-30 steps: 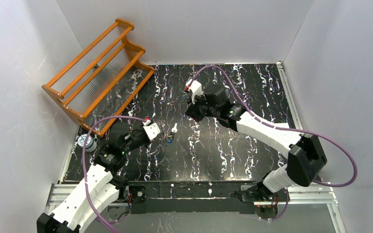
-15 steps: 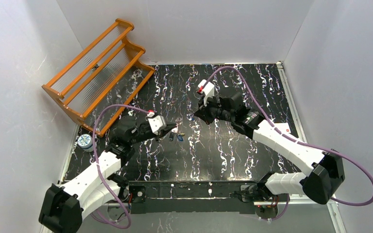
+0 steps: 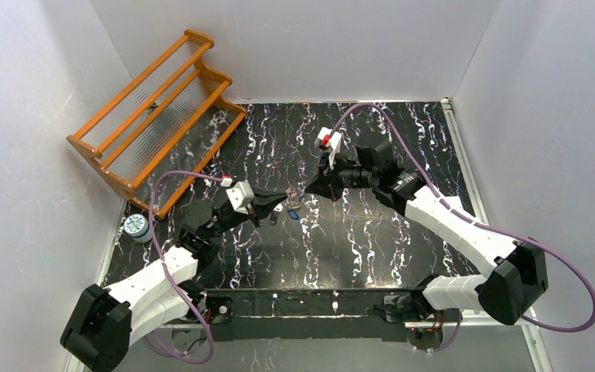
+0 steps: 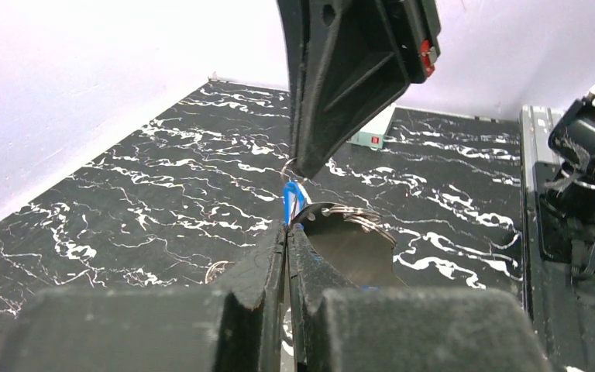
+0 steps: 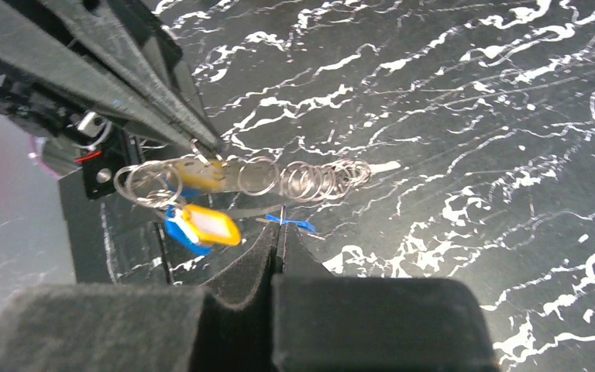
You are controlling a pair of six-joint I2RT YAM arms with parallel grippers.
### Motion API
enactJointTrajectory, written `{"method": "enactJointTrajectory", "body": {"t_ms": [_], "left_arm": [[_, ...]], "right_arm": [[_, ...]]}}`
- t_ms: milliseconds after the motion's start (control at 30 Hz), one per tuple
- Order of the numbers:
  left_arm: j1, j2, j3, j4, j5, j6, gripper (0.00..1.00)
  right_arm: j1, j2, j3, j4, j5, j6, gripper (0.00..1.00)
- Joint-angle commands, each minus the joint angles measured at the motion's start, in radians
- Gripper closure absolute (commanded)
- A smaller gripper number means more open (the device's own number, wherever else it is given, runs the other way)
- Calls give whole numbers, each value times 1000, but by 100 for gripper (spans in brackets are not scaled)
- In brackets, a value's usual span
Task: Put the keys on the keyring
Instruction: Insert the key onto the keyring.
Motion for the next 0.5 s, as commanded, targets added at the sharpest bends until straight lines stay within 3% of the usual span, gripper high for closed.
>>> {"method": "enactJointTrajectory", "body": {"t_ms": [0, 233, 467], "left_arm": [[-5, -28, -35, 161, -80, -104, 100], [-5, -23, -63, 224, -77, -147, 100], [-5, -26, -70, 226, -72, -152, 100]], "right_arm": [[-37, 11, 64, 5, -193, 5, 99], [-41, 80, 178, -96, -309, -51, 99], [-18, 122, 239, -147, -303, -95, 99]]}}
